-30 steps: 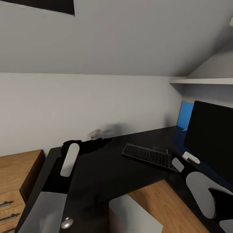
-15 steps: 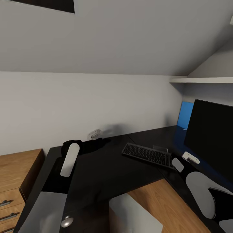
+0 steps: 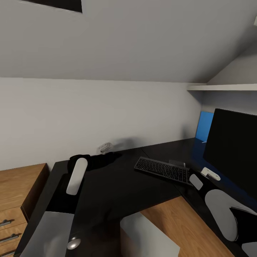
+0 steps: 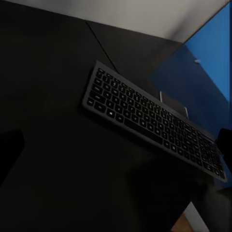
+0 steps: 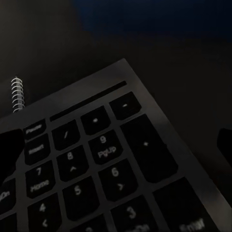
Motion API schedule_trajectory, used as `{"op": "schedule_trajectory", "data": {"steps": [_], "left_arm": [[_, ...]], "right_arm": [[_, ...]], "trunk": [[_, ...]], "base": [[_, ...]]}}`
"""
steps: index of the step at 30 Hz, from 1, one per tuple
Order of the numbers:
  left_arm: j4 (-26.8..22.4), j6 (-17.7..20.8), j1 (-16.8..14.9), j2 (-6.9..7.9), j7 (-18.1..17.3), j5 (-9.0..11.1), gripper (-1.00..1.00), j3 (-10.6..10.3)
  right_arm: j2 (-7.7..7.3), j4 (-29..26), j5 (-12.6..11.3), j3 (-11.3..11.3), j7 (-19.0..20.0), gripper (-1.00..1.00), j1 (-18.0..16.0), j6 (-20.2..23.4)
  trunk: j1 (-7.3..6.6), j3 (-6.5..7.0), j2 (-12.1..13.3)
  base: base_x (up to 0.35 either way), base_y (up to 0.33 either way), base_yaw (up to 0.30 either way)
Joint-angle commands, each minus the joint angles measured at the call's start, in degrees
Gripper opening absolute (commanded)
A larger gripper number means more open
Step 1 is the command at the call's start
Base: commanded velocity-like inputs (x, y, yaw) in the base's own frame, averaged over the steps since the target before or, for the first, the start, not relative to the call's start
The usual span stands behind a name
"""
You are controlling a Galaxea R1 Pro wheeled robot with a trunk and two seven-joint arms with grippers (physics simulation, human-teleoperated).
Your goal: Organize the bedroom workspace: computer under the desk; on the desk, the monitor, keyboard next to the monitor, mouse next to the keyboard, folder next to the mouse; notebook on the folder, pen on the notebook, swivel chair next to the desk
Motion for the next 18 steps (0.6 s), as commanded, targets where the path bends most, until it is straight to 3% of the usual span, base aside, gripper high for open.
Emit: {"op": "schedule_trajectory", "data": {"steps": [1,7,18], "left_arm": [[-0.04,0.16,-0.04,-0.01,0.59,0.98,1.00,-0.01],[-0.04,0.16,-0.05,0.18,0.61,3.62,1.00,0.04],[-0.04,0.16,-0.04,0.25,0.60,4.37,1.00,0.05]], "right_arm": [[-0.01,-0.01,-0.60,0.20,-0.13,1.00,-0.04,-0.21],[-0.01,0.00,-0.63,0.20,-0.13,1.00,-0.04,-0.20],[-0.08,-0.16,-2.19,0.13,0.07,1.00,-0.04,4.64]], "trunk": [[-0.01,-0.06,-0.03],[-0.01,-0.06,-0.03],[-0.01,-0.06,-0.03]], "base": [[0.000,0.000,0.000],[0.000,0.000,0.000],[0.000,0.000,0.000]]}}
